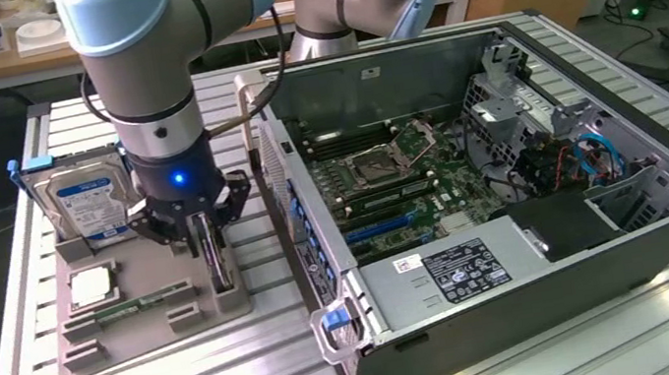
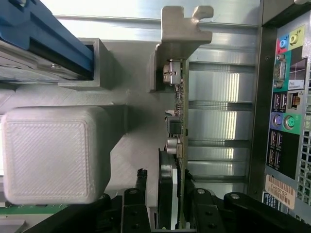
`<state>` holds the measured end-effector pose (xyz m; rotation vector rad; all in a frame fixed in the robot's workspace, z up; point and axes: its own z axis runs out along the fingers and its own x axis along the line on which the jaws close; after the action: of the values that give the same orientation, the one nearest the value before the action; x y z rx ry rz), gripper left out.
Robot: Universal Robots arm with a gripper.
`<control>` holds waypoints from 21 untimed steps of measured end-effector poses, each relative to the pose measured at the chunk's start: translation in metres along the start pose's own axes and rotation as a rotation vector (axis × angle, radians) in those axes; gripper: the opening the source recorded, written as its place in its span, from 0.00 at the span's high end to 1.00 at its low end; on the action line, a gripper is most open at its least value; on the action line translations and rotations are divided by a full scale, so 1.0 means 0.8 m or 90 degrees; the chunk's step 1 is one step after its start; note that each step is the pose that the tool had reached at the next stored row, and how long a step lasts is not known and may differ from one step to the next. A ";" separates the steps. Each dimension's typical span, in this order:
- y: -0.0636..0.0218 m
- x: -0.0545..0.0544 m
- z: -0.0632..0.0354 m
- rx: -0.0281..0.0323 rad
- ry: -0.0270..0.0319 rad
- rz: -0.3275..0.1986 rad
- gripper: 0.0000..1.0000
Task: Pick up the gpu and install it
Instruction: 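Pick up the gpu and move the gpu toward the slot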
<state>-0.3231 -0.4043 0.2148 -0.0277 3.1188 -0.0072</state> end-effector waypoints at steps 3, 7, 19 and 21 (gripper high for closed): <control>0.000 0.000 0.000 0.0001 0.0001 0.000 0.60; 0.000 -0.001 0.000 0.0001 0.0002 0.000 0.60; 0.000 -0.001 0.001 0.0000 0.0001 0.000 0.69; 0.000 -0.001 0.001 0.0000 0.0000 0.000 0.69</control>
<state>-0.3223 -0.4041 0.2142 -0.0280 3.1188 -0.0072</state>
